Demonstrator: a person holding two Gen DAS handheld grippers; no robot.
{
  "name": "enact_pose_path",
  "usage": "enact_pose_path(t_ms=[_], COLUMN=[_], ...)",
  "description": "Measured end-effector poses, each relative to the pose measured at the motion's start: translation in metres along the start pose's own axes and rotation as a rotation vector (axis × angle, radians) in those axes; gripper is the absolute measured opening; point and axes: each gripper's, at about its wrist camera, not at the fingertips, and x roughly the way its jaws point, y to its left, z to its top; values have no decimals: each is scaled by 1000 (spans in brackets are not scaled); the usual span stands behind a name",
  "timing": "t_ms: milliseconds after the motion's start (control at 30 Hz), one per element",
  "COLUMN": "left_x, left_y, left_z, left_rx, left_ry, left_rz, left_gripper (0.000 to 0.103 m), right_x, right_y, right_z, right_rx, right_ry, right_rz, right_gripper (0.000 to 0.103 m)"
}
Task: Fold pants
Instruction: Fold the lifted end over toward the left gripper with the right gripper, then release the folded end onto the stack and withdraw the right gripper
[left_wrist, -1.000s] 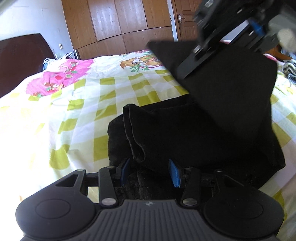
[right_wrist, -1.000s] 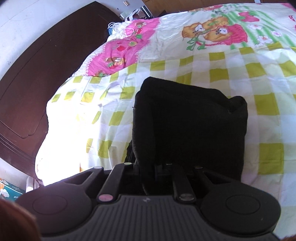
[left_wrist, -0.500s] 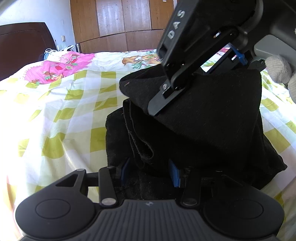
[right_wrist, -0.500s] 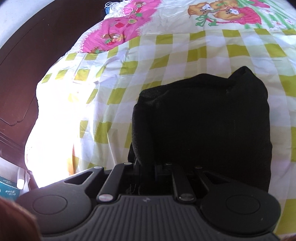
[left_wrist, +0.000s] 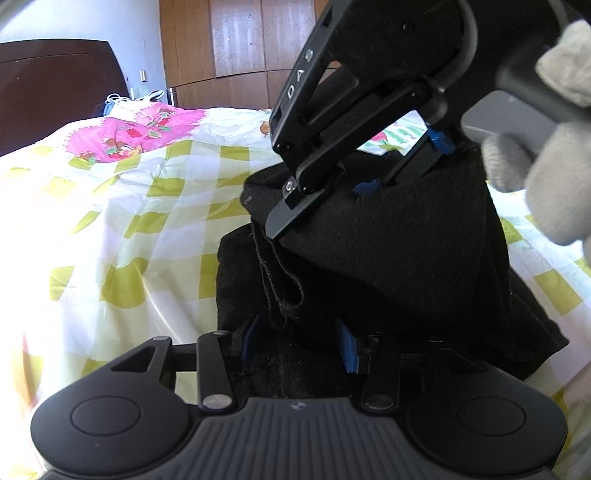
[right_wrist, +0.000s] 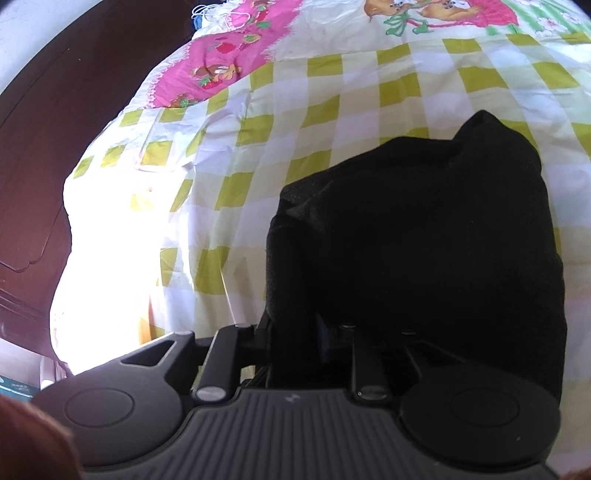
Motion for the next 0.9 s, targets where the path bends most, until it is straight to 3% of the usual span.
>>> enact_pose_path(t_ms=[267,367,467,667,733,900], left_x=[-45,-63,-76,-64,-49,-17], left_y=[20,26,26,14,11,7], left_z=[-10,-8,-1,14,14,20], left_rx=[-85,-97,-108,-127,-129,-162], left_ry=[14,2,-18,-16,12,78], left_rz=[-10,4,-14,-103,-99,-115], left_gripper=[59,60,62,80,81,80], right_x=[-26,-30,-28,-11,-5,29], right_y=[22,34,37,18,12,-1], right_z=[10,16,24,52,61,83], right_rx=[-134,-318,-535,-786,-831,-880], right_ry=[-60,-94,-112,-1,26,153], right_rz=[89,21,-42,9,55,171], right_gripper=[29,30,41,61,69,72])
